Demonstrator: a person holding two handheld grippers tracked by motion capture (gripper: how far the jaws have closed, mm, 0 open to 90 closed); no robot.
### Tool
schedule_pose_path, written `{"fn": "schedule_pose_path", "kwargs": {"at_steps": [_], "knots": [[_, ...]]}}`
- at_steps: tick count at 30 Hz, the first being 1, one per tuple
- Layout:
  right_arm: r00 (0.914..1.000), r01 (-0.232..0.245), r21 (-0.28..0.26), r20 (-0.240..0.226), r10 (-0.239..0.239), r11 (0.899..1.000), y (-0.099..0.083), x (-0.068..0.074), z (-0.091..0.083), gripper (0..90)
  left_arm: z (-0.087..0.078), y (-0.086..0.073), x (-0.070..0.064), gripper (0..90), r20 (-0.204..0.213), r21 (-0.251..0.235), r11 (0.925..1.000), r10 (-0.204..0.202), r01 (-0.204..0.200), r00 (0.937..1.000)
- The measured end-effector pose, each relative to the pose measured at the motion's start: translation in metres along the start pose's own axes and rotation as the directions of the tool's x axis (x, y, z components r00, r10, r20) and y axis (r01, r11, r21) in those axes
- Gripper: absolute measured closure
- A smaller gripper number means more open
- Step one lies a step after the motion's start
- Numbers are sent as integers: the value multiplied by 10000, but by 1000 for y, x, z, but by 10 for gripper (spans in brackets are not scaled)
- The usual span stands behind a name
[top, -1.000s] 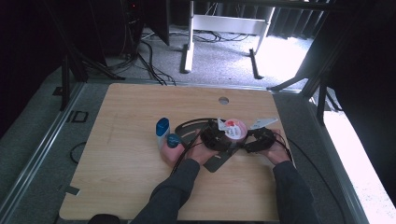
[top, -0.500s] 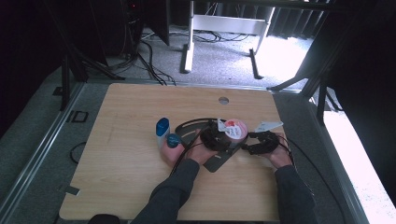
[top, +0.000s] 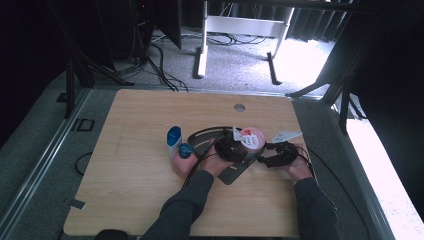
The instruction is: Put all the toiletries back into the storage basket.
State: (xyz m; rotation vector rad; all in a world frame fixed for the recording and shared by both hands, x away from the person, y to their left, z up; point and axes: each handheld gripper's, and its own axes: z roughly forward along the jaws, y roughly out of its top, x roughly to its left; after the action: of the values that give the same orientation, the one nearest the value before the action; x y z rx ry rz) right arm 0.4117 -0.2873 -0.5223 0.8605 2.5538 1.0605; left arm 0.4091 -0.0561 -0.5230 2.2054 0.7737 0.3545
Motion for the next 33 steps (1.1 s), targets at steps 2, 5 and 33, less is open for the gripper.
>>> {"fn": "schedule_pose_path", "kwargs": {"at_steps": [2,5,33], "knots": [[10000,-36,-91,-29,36,10000,-2,1,0,286,-1,-2,0,458,36,-90,9999,-66,67,10000],[10000,-48,-153,-85,47,9999,-5,5,0,286,-3,-4,-1,471,131,-181,9997,-143,145,9998],[9965,-387,-301,734,408,9988,-44,70,-26,306,-32,-14,-5,598,1474,81,9941,-1085,1085,9831]]}}
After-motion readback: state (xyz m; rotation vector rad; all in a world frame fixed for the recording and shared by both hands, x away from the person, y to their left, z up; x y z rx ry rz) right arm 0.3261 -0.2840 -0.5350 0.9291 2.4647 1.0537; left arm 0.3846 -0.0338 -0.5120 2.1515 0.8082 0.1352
